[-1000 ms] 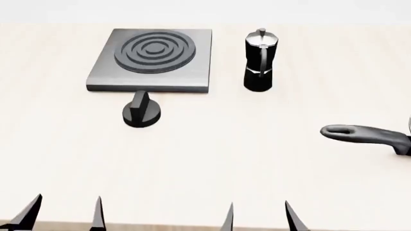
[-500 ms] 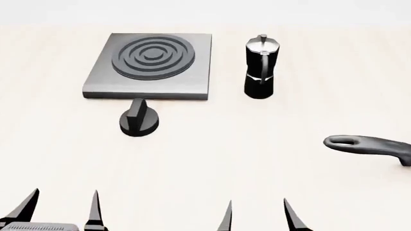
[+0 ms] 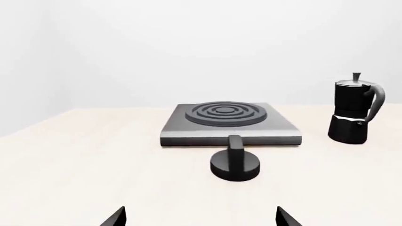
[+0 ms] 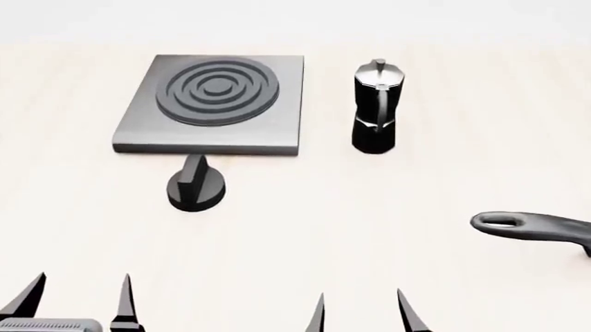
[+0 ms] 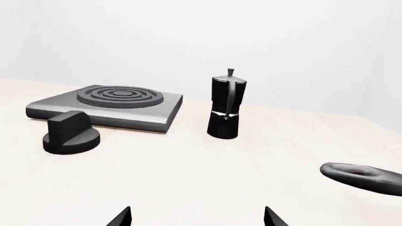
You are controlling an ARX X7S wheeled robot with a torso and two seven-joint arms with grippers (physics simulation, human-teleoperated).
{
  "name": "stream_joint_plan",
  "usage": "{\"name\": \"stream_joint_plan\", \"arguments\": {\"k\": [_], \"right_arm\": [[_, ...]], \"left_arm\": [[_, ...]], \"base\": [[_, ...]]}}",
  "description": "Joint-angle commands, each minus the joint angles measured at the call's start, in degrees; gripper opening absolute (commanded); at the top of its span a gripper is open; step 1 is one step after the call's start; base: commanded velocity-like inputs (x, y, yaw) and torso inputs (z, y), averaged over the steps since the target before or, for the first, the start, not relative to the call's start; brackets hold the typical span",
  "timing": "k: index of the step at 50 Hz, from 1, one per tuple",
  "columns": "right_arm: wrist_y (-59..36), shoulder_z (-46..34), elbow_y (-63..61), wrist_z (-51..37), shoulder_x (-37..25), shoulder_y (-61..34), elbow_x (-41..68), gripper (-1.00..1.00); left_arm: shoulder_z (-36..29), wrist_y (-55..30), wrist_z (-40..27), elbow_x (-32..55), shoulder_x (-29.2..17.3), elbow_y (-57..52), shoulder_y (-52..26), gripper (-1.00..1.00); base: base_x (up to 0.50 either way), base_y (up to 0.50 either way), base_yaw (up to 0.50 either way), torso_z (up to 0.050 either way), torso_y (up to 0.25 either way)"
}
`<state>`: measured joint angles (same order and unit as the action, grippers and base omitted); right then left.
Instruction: Put the moka pot on the stove.
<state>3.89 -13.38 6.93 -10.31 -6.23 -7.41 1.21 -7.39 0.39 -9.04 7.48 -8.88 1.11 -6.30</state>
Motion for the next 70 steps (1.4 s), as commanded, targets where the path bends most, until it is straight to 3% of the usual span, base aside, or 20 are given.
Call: {"name": "stream_joint_plan", "arguments": {"k": [1,70], "right_arm": [[0.6,-1.0,0.2,-1.2,-0.4,0.1,-0.4,1.0],[2.2,-2.4,-4.0,-4.7,-2.9,1.7,3.4,1.0]], "left_arm": [[0.1,-0.1,-0.4,0.8,-0.7,0.1,0.0,1.0],[-2.4,-0.2,-1.6,2.7,-2.7,-1.4,0.5,1.0]], "base": [[0.1,0.0,0.0,0.0,0.0],[0.11,0.0,0.0,0.0,0.0]]}}
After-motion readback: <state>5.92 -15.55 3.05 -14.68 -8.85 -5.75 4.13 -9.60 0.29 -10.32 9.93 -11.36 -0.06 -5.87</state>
